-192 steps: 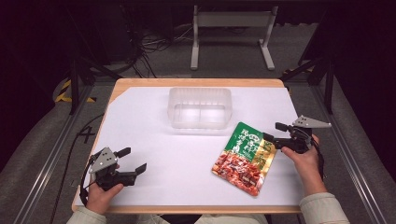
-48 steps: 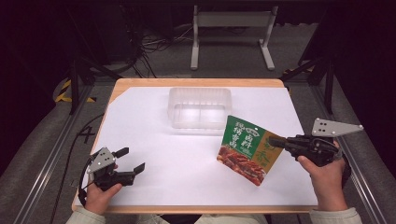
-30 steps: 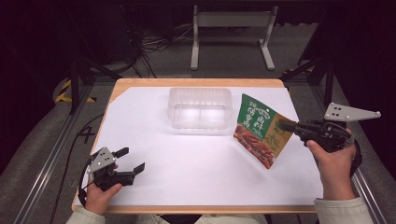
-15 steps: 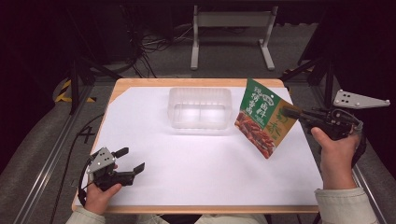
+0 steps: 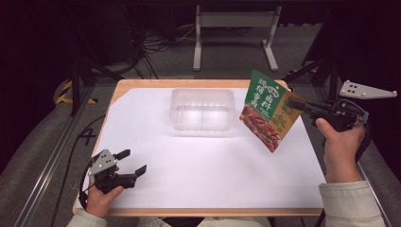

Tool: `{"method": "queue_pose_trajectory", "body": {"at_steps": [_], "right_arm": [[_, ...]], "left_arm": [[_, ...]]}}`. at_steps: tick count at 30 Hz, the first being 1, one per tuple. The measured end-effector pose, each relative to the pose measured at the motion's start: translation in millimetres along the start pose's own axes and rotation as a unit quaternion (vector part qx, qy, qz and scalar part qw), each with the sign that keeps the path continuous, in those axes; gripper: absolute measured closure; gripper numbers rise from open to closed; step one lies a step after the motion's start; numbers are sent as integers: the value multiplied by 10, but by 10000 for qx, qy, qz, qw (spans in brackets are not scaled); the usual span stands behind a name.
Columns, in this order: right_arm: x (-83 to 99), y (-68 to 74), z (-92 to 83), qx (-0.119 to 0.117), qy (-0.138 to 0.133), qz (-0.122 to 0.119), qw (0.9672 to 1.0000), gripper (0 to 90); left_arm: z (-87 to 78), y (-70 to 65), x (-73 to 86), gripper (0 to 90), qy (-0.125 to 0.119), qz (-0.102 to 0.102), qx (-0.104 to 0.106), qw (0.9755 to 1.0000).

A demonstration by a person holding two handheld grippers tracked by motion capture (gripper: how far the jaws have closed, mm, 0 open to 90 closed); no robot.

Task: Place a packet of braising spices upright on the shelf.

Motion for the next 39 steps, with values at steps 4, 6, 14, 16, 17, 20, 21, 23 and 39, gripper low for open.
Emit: {"method": "queue_pose_trajectory", "body": {"at_steps": [4,6,14,16,17,20,21,23,39], "right_arm": [[-48,-42,82,-68,-135,34,9999,900],[-70,-44,119,-78,-156,13,9998,900],[-189,-39,293,-134,-180,-100,9997,900],[-217,-40,339,-141,-176,-115,9997,900],[-233,-39,366,-157,-188,-110,9996,900],[-268,-44,432,-158,-214,-130,9996,900],[-284,-46,463,-172,-223,-118,9995,900],[-317,-54,534,-197,-232,-98,9995,900],[-408,-161,1013,-120,-265,75,9995,900]], "left_arm": [[-4,-1,2,147,3,-16,-9,10000],[-10,1,3,147,15,-1,-10,10000],[-50,3,17,147,-3,-15,-64,10000],[-63,-1,21,147,-4,-48,-79,10000],[-68,-6,24,147,-16,-79,-99,9999],[-81,1,28,147,-22,-38,-114,9999],[-91,0,32,147,-17,-56,-124,9999],[-105,-3,37,147,-19,-80,-141,9999],[-220,4,76,147,-49,-124,-283,9995]]}}
Point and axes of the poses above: each handheld gripper's, and its own axes: z roughly forward along the jaws, x roughly out of its underside, y roughly to its left, the point moved 1 cm from there along z, roughly forward along the jaws, and after that the axes turned 9 degrees about -y, right-handed, at the moved point
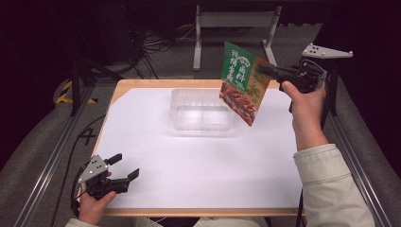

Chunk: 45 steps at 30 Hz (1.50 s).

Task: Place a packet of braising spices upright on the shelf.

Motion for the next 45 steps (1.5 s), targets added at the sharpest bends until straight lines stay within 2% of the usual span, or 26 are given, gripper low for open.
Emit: {"method": "queue_pose_trajectory", "body": {"at_steps": [2,8,15,25,30,45], "right_arm": [[0,-15,94,-4,-4,72,10000,900],[-11,-15,253,44,-18,59,10000,900],[15,-43,385,16,-154,146,9998,900],[102,-87,580,-57,-249,62,9997,900],[138,-98,640,-101,-264,-14,9996,900],[321,-184,761,-136,-250,79,9996,900]], "left_arm": [[-3,-1,1,147,-12,-5,-4,10000],[-2,6,1,147,-19,-4,14,10000],[-1,13,-3,147,-16,2,19,10000],[18,22,-8,147,-38,-8,45,10000],[23,27,-12,147,-43,-17,64,10000],[35,33,-12,147,-40,-28,86,10000]]}}
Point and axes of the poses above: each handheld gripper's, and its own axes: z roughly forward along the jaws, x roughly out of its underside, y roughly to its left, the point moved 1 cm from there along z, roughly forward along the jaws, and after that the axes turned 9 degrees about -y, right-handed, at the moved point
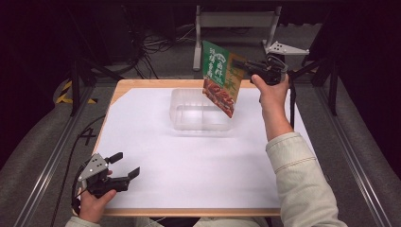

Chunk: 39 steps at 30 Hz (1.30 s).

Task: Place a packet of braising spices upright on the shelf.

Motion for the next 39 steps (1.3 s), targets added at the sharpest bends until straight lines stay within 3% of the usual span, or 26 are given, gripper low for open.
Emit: {"method": "queue_pose_trajectory", "body": {"at_steps": [15,29,39], "right_arm": [[179,-62,27,95,142,16,9999,900],[298,-53,169,170,188,-30,9997,900],[384,-73,140,176,238,22,9996,900]], "left_arm": [[10,1,-2,147,-14,7,15,10000],[8,3,-2,147,-11,-1,6,10000],[12,1,-3,147,2,-14,23,10000]]}}
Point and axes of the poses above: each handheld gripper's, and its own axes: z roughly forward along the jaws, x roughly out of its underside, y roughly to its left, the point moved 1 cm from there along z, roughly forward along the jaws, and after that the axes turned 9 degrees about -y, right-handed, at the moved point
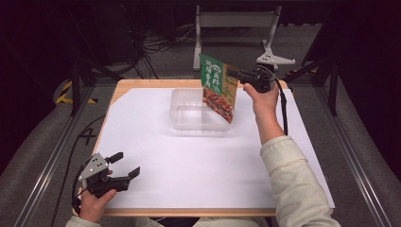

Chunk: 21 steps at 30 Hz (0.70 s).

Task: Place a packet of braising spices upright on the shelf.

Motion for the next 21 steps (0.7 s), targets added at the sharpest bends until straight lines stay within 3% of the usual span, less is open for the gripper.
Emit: {"method": "queue_pose_trajectory", "body": {"at_steps": [21], "right_arm": [[173,34,-101,24,383,-91,9992,899]], "left_arm": [[11,-3,-3,147,16,10,3,10000]]}}
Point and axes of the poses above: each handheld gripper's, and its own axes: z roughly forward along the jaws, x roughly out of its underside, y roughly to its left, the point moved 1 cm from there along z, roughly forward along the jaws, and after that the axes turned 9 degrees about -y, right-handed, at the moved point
